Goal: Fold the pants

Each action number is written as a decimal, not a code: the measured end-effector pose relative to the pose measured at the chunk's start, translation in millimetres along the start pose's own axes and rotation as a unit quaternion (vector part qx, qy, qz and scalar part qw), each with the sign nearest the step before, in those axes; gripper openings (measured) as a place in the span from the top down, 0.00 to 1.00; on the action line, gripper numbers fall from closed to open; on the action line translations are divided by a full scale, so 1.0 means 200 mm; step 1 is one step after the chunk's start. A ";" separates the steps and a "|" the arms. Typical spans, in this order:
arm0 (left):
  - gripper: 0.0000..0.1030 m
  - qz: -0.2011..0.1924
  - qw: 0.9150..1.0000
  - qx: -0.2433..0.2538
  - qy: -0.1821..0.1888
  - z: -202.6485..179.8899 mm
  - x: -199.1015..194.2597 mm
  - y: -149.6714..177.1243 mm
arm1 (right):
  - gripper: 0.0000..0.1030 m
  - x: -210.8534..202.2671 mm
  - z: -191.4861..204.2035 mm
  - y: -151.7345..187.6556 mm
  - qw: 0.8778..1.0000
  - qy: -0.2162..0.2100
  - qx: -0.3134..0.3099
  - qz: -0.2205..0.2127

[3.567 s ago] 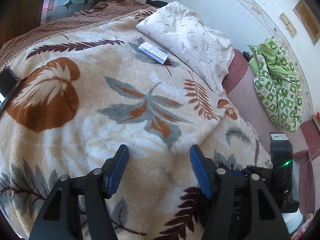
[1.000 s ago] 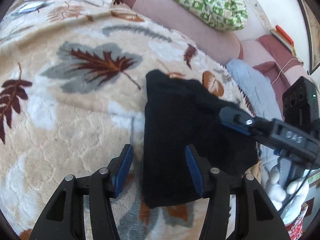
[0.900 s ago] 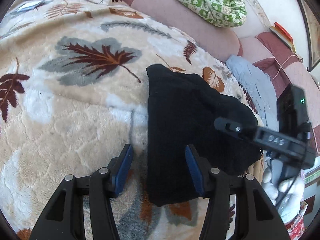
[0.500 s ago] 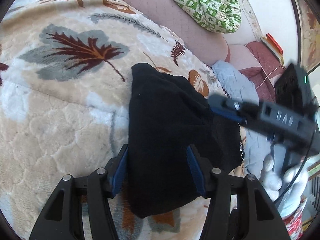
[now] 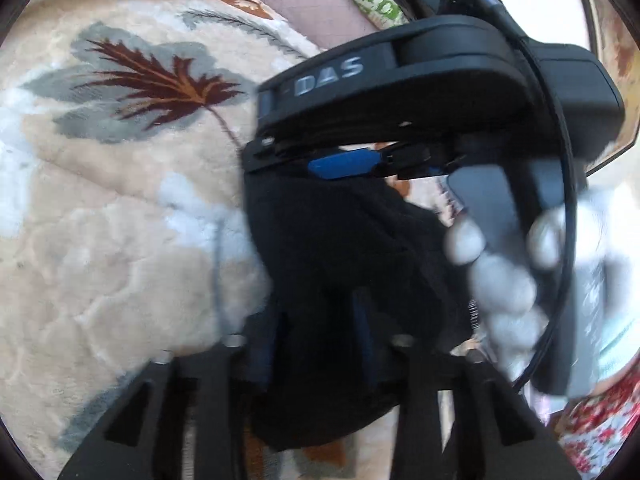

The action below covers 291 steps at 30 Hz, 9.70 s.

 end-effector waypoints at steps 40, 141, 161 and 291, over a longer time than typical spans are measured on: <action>0.92 -0.032 0.999 -0.018 0.005 0.01 -0.28 0.02 | 0.90 -0.37 0.35 0.07 0.994 0.013 -0.064 -0.088; 0.42 0.175 0.896 0.366 -0.178 -1.12 1.02 -0.09 | 0.38 -0.16 -0.95 1.28 0.842 -0.246 0.325 -0.355; 0.85 0.063 0.955 0.276 -0.084 -0.85 0.16 -0.32 | 0.76 -0.52 -0.41 1.10 0.883 -0.253 0.138 -0.371; 0.56 -0.015 0.992 0.028 -0.122 0.12 -0.07 -0.39 | 0.62 -0.29 -0.63 0.41 0.910 -0.218 0.231 -0.267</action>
Point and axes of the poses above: each gripper's, at about its wrist camera, not at the fingertips, and x roughly the way its jaws point, z to its left, y to its underside, the point moved 3 cm from there along x, roughly the way its jaws point, and after that the axes turned 5 degrees about -y, right-handed, at the moved point
